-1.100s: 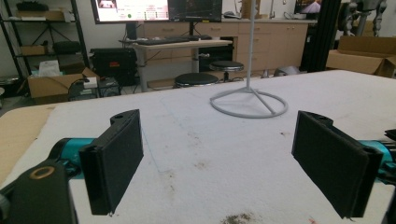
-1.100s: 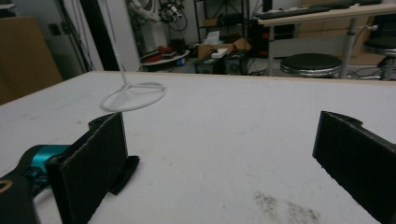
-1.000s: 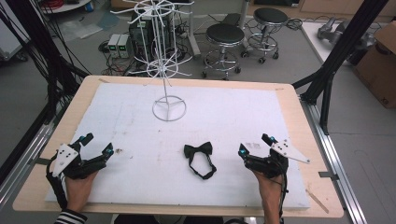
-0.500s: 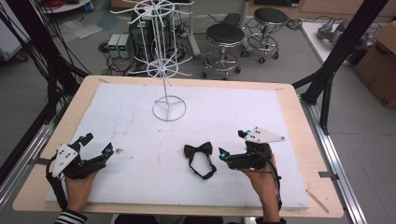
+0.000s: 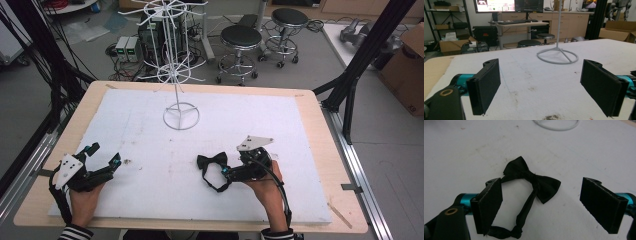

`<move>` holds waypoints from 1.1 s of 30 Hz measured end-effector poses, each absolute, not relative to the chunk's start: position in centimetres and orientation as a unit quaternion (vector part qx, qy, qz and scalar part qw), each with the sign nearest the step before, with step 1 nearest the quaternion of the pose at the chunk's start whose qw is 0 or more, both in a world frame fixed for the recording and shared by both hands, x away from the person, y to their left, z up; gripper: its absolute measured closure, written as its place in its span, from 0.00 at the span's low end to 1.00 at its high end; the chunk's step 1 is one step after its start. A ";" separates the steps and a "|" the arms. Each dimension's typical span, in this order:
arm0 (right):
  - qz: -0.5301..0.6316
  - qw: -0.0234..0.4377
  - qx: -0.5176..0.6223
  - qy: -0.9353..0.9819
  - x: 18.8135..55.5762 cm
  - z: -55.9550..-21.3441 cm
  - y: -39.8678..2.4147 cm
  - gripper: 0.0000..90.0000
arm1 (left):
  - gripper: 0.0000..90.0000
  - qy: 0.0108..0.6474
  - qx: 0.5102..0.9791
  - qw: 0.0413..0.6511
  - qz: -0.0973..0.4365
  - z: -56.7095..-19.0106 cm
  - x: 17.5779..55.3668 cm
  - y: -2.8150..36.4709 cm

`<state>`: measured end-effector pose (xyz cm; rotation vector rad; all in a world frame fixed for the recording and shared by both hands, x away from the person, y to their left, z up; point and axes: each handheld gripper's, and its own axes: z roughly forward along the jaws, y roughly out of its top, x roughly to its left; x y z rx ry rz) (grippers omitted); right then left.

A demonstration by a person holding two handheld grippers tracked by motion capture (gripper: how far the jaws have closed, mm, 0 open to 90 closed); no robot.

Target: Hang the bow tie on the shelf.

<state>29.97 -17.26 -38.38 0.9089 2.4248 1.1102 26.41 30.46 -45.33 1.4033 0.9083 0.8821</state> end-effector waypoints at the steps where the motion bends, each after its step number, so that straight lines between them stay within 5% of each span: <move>1: 0.382 0.159 0.320 0.852 30.1 -38.5 -17.0 0.20 | 0.19 0.390 0.602 0.586 0.378 -45.3 26.4 30.5; 24: 0.264 0.113 0.321 0.903 31.5 -41.5 -13.8 0.57 | 0.19 0.390 0.600 0.589 0.375 -45.3 26.4 30.5; 33: 0.261 0.121 0.326 0.900 32.1 -41.6 -13.5 0.62 | 0.19 0.390 0.600 0.590 0.375 -45.3 26.4 30.5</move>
